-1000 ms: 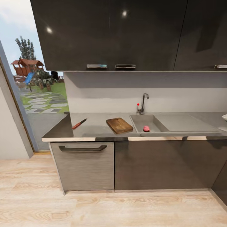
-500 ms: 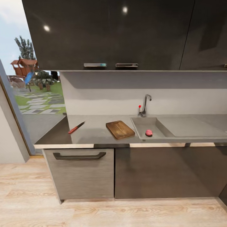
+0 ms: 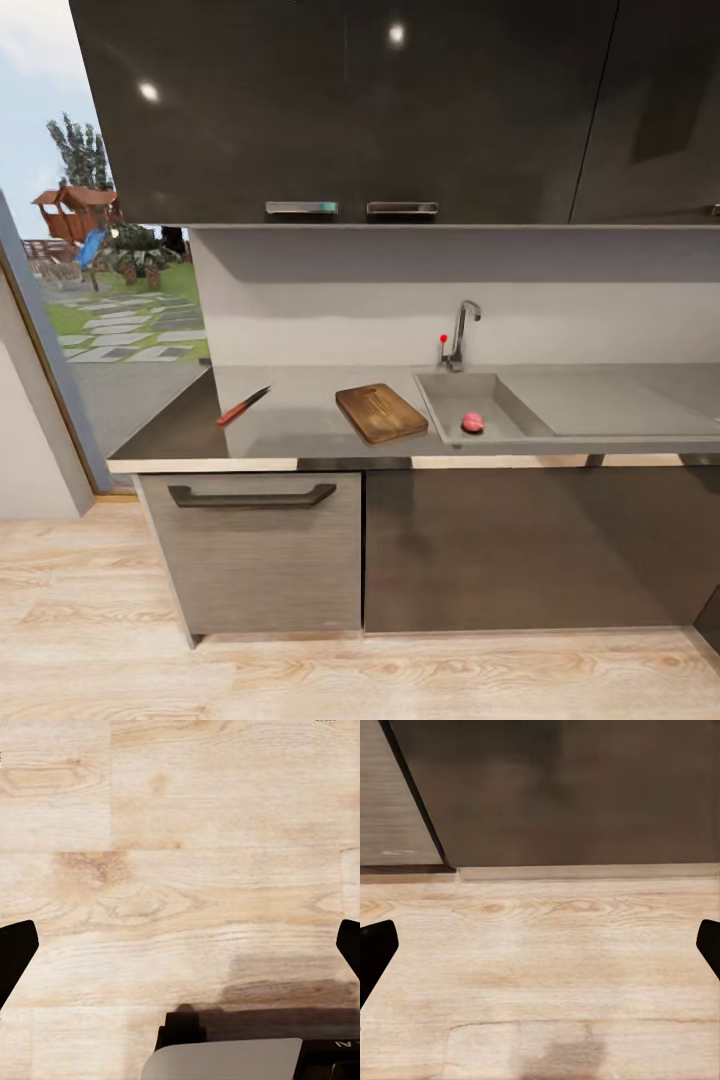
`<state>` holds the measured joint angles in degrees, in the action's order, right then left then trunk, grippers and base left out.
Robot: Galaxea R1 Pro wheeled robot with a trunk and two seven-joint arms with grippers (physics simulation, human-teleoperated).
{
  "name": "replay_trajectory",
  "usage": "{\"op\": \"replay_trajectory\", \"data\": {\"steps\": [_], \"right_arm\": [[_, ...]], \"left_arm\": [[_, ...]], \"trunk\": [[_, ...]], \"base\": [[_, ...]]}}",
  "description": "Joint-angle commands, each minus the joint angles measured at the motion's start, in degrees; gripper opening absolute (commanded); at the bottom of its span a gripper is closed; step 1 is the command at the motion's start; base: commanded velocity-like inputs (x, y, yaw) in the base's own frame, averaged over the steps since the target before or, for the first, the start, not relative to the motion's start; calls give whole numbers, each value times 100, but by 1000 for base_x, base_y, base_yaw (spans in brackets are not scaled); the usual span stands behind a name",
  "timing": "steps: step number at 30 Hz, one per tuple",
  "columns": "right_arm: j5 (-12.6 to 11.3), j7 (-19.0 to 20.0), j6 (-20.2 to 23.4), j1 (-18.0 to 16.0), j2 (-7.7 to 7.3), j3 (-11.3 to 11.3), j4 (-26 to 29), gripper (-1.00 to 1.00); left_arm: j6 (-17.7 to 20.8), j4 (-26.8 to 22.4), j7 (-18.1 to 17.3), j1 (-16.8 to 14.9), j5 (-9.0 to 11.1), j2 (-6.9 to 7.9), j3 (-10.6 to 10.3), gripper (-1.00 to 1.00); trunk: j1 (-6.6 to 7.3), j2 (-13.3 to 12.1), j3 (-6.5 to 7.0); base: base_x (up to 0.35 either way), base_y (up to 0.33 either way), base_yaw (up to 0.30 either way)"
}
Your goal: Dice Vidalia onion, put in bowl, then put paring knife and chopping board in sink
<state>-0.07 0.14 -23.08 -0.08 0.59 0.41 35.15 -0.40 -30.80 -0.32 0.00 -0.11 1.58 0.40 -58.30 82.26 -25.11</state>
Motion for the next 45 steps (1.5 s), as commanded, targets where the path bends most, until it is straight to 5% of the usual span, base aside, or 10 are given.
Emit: {"op": "replay_trajectory", "data": {"steps": [1, 45], "right_arm": [[-2, 2, -13, -1, 0, 3, 1, 100], [-2, 3, -13, -1, 2, 3, 1, 100]], "left_arm": [[-4, -5, -3, 0, 0, 0, 4, 100], [-4, 12, -3, 0, 3, 0, 4, 100]], "trunk": [[23, -39, 14], [989, -1803, 804]], "base": [[0, 0, 0], [0, 0, 0]]}}
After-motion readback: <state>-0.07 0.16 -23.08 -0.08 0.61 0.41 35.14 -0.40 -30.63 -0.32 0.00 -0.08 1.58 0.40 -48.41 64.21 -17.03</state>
